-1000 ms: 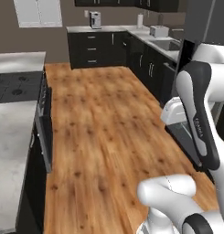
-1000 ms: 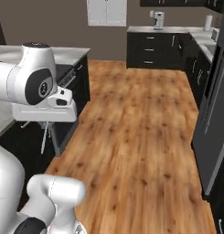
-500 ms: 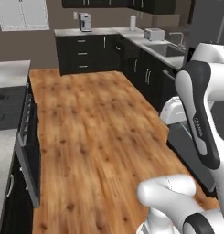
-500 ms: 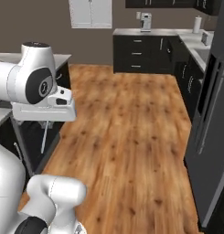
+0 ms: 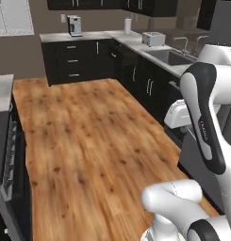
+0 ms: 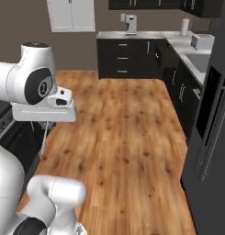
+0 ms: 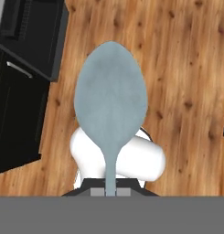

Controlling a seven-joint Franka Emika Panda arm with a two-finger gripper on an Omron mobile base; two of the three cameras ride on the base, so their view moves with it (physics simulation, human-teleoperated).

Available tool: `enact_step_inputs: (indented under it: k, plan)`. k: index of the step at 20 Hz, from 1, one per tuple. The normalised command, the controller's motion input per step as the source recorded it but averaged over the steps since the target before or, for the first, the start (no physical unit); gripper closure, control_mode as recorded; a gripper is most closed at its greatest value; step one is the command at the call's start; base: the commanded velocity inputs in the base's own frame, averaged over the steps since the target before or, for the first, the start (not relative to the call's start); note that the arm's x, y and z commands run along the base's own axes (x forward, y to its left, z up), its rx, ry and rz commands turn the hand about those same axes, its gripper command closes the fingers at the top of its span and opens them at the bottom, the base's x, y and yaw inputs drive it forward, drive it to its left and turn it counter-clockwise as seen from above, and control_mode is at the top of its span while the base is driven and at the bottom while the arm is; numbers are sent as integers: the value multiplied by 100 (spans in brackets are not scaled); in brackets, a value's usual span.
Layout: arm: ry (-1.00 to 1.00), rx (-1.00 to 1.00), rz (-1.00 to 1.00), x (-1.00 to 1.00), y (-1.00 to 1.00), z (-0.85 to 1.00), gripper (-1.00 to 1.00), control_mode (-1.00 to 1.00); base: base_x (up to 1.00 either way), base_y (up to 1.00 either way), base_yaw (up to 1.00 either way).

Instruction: Pick up the metallic utensils from the counter and place them in the open drawer. Make sure not to pick up any wooden utensils.

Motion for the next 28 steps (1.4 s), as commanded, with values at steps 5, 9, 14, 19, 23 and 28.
enact_step_inputs:
  k: [5, 9, 14, 19, 23, 28]
  plan:
    - [0, 0, 0, 0, 0, 0, 100, 100, 100, -18, -10]
    - [0, 0, 0, 0, 0, 0, 100, 100, 100, -29, -4]
    - [0, 0, 0, 0, 0, 0, 100, 100, 100, -37, -2]
    - [0, 0, 0, 0, 0, 0, 100, 100, 100, -38, -6]
    - [0, 0, 0, 0, 0, 0, 100, 100, 100, -27, -9]
    - [0, 0, 0, 0, 0, 0, 100, 100, 100, -11, -13]
